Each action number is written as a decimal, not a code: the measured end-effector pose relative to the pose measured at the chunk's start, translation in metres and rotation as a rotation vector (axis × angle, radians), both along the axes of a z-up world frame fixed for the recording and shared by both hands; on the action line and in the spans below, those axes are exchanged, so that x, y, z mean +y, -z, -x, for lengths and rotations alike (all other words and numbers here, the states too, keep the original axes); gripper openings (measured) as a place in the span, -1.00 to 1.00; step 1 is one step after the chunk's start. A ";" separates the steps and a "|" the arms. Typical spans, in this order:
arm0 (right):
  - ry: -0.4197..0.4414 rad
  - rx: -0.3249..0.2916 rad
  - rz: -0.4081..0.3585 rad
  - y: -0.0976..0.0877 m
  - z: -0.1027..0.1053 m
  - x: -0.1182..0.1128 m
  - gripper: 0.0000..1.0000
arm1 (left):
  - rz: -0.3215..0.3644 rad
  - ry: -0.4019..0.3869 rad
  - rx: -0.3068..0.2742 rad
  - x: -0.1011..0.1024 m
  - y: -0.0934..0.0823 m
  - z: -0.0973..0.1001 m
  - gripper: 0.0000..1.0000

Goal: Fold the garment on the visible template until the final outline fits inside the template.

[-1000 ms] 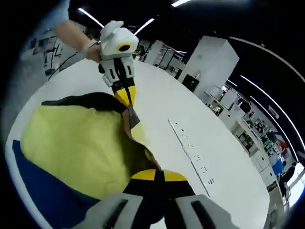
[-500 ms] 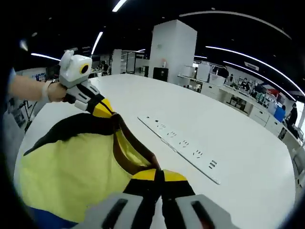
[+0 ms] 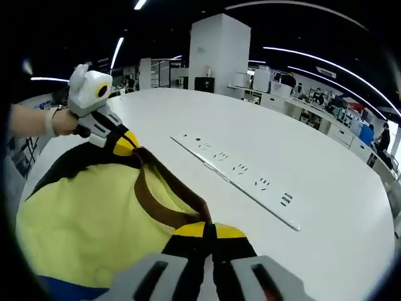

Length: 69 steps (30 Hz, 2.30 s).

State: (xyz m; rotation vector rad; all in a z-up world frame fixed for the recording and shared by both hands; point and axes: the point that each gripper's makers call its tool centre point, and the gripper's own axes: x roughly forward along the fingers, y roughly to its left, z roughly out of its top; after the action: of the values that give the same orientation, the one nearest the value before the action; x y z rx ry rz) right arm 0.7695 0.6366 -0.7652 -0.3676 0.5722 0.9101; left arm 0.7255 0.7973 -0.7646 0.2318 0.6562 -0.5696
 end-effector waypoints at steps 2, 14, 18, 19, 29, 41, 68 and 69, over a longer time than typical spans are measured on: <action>0.000 0.001 0.008 0.001 -0.001 -0.001 -1.00 | -0.008 0.002 -0.002 0.001 0.000 0.000 -1.00; 0.015 0.025 -0.009 0.004 0.000 -0.002 -0.76 | -0.045 0.021 -0.031 -0.003 -0.002 -0.003 -0.82; 0.012 0.021 -0.022 0.003 0.005 -0.004 -0.41 | -0.143 0.059 -0.067 0.001 -0.006 0.000 -0.62; 0.011 0.013 -0.026 0.001 0.007 -0.005 -0.38 | -0.159 0.066 -0.073 0.001 -0.007 0.000 -0.56; 0.014 0.047 -0.054 0.002 0.025 -0.006 0.21 | -0.328 0.186 -0.100 -0.005 -0.013 0.008 -0.17; 0.066 0.059 -0.116 -0.029 0.058 -0.023 0.34 | -0.228 0.217 -0.094 -0.025 -0.030 0.023 0.27; 0.063 0.093 -0.124 -0.066 0.155 -0.042 0.86 | 0.127 0.152 -0.093 -0.001 -0.111 0.145 0.88; 0.063 0.087 -0.123 -0.069 0.157 -0.043 0.85 | 0.123 0.149 -0.098 0.003 -0.116 0.151 0.86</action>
State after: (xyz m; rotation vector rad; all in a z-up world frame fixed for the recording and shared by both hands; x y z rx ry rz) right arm 0.6122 0.5941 -0.6960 -0.1987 0.6009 0.8992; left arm 0.5747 0.8005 -0.6487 0.1932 0.5100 -0.7349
